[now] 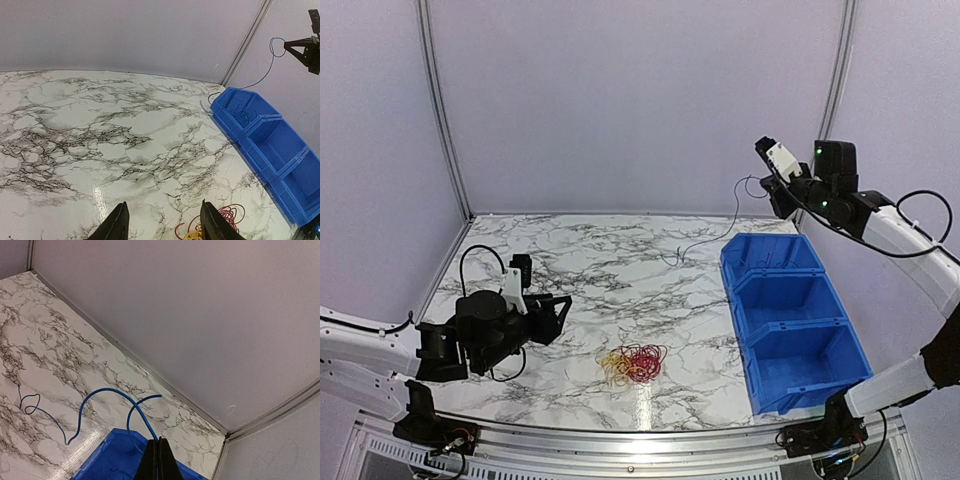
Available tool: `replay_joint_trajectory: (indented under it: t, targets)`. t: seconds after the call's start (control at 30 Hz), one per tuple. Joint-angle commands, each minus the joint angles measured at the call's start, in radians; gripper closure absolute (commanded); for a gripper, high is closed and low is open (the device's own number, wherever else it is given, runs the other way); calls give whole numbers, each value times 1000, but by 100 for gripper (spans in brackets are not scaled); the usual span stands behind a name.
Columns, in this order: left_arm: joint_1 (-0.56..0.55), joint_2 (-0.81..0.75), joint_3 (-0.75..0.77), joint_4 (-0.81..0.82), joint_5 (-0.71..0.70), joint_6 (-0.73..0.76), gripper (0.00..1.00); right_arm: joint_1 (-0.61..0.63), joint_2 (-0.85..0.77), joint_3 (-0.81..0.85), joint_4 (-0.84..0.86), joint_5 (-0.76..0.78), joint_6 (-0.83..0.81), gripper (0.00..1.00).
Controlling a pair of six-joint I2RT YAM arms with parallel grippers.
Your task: Untangle the cables
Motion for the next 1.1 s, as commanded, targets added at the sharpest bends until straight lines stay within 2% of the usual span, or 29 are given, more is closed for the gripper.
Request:
replay_joint_trajectory:
  t: [0.0,0.2,0.37,0.63,0.67,0.77,0.83,0.9,1.07]
  targets:
    - [3,9,26,-4,5,-9,50,-66,-28,61,12,0,13,100]
    - [3,24,17,5,1,-22,50,-147,-11,66,13,3,7,100]
    - [3,30,-3,18,-3,-45,50,-193,12,-36,81,33,-33,100]
    - [3,7,-55,29,-24,-81,49,-218,187,-122,-6,-6,-64,100]
    - [3,7,-60,30,-26,-84,49,-218,206,-116,-21,-11,-56,97]
    - [3,11,-66,31,-25,-88,49,-218,225,-72,-76,-24,-16,69]
    - [3,15,-69,33,-24,-88,48,-218,200,-52,-90,-51,5,60]
    - [3,21,-71,34,-25,-86,48,-219,163,-40,-87,-77,22,57]
    - [3,56,-66,40,-22,-84,46,-208,93,-16,-122,-137,52,55]
